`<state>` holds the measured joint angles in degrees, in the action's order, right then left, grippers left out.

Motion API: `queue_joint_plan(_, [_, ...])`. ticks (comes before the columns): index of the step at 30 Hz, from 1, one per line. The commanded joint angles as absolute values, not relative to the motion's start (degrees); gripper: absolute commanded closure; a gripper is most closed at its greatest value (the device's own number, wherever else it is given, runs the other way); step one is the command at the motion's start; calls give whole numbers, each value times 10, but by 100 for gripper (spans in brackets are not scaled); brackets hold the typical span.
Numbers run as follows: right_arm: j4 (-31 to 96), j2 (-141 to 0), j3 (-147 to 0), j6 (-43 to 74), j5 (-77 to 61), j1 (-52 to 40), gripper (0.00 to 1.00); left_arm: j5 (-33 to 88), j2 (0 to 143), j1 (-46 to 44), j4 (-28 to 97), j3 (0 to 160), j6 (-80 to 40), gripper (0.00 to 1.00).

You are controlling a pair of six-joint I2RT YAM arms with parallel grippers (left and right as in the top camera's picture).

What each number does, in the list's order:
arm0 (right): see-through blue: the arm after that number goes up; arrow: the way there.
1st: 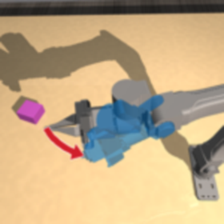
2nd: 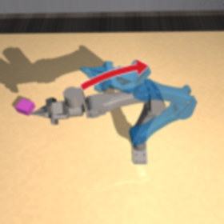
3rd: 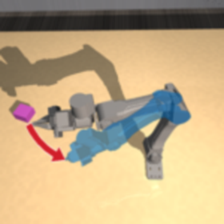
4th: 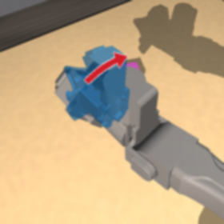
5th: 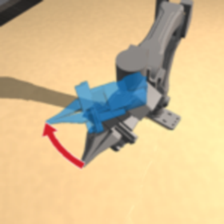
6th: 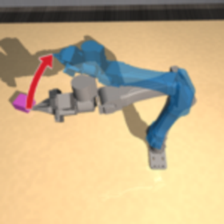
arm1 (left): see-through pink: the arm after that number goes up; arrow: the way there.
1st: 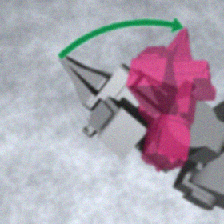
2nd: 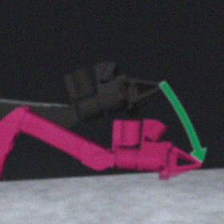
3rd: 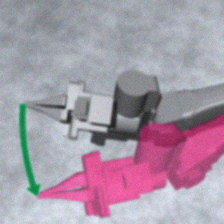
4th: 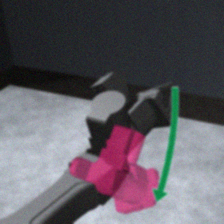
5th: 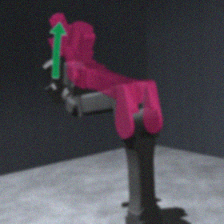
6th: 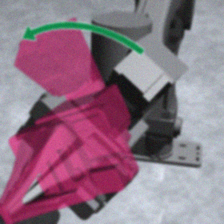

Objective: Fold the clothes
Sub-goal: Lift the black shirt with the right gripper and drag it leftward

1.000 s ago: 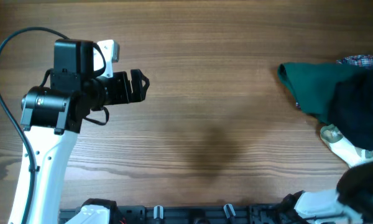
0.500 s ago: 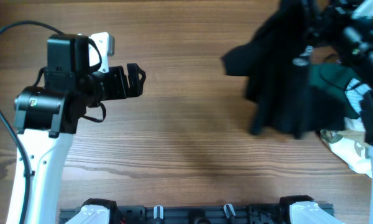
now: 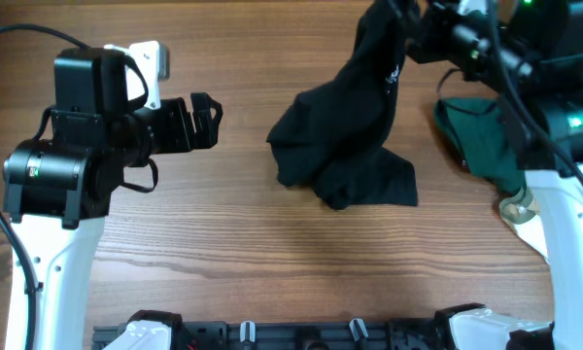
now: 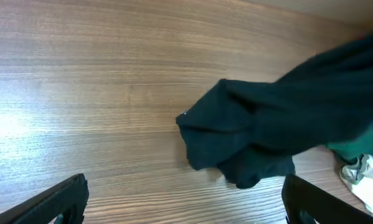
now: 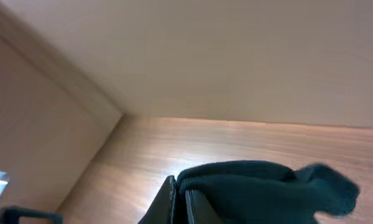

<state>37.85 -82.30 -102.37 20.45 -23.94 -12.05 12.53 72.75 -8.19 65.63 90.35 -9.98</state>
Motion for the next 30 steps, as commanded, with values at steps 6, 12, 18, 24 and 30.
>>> queue_joint_plan(6, [349,-826,-1032,158,-188,-196,96,134,721,-81,658,912,-68,0])
queue_joint_plan(12, [414,-775,-1108,123,-78,-147,96,91,712,-81,675,912,-68,0])
queue_joint_plan(18, [445,-774,-1202,91,-102,-73,96,91,712,-81,676,912,-64,0])
queue_joint_plan(24, [442,-827,-1204,126,-263,-73,96,73,712,-81,675,912,-64,0])
queue_joint_plan(30, [442,-965,-1204,152,-418,-152,96,73,712,-81,676,912,-67,0])
